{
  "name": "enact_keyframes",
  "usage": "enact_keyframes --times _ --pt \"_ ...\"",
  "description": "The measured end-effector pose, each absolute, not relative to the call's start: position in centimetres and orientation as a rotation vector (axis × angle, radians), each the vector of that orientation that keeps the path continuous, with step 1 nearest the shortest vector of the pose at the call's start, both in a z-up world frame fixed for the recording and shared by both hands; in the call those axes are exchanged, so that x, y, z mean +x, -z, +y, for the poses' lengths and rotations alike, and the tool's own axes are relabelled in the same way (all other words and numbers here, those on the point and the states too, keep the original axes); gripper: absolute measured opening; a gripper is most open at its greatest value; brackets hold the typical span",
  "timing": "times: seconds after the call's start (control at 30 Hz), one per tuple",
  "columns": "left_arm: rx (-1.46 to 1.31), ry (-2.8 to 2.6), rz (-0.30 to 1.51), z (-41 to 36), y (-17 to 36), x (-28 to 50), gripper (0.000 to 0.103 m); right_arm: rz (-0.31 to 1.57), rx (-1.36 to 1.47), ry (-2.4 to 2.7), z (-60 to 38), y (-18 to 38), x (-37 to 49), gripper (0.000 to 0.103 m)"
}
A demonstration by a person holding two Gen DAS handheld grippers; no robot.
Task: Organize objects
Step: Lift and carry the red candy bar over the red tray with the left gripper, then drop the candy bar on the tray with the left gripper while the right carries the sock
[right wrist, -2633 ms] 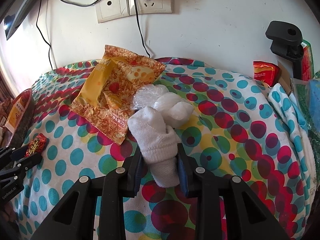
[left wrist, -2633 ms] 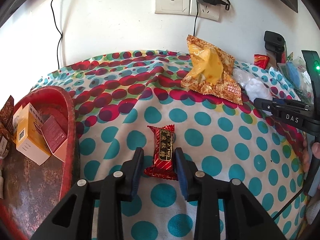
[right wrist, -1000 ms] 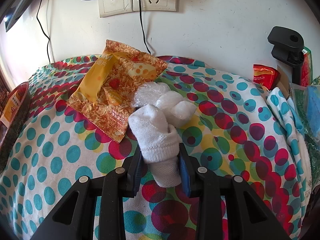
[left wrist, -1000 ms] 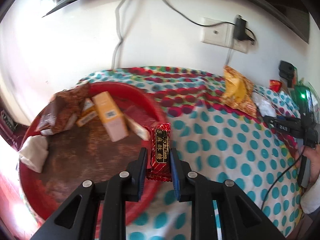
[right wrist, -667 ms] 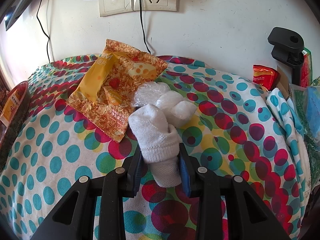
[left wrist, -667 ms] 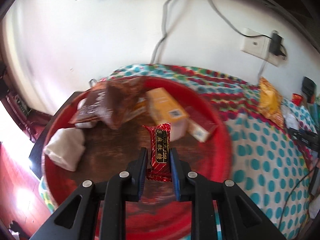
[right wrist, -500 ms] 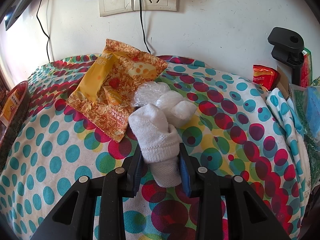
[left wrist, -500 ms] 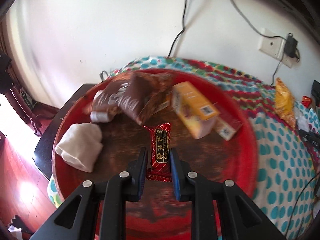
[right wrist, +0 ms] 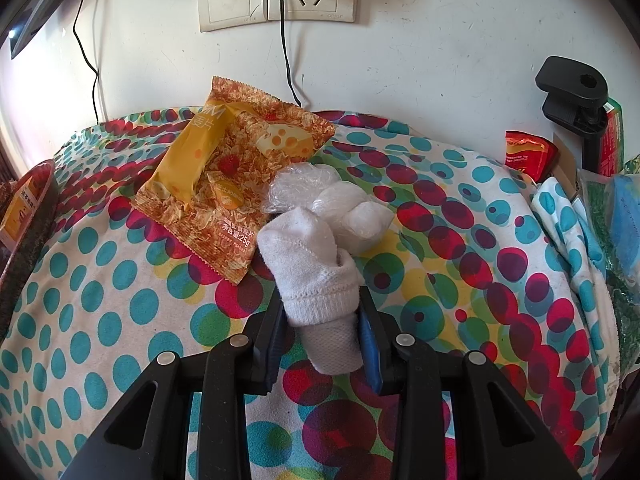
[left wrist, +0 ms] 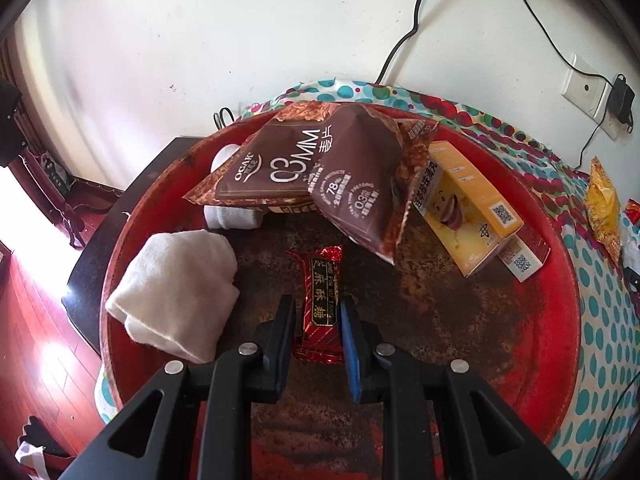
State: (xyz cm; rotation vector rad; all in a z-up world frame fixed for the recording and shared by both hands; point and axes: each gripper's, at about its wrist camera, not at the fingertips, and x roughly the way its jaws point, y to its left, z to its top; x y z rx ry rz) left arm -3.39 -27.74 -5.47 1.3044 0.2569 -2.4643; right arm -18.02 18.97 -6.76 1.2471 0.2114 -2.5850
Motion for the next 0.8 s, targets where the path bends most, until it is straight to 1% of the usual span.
enact_keyframes --times 0.1,0.3,0.43,0.8 --pt "1.307 2.467 0.259 -27.7 5.6 -3.5 0.025 0.213 1.247 2.585 18.9 6.7 -18.0 0.032" --pt "1.282 2.476 0.252 -27.9 5.4 -3.1 0.026 0.226 1.248 2.588 18.9 6.7 -18.1 0.032" --pt "1.261 2.473 0.256 -27.9 5.3 -2.6 0.032 0.234 1.248 2.591 19.1 6.7 -18.2 0.033" --pt "1.138 2.517 0.276 -27.0 3.8 1.2 0.040 0.249 1.247 2.597 18.9 6.6 -17.9 0.032"
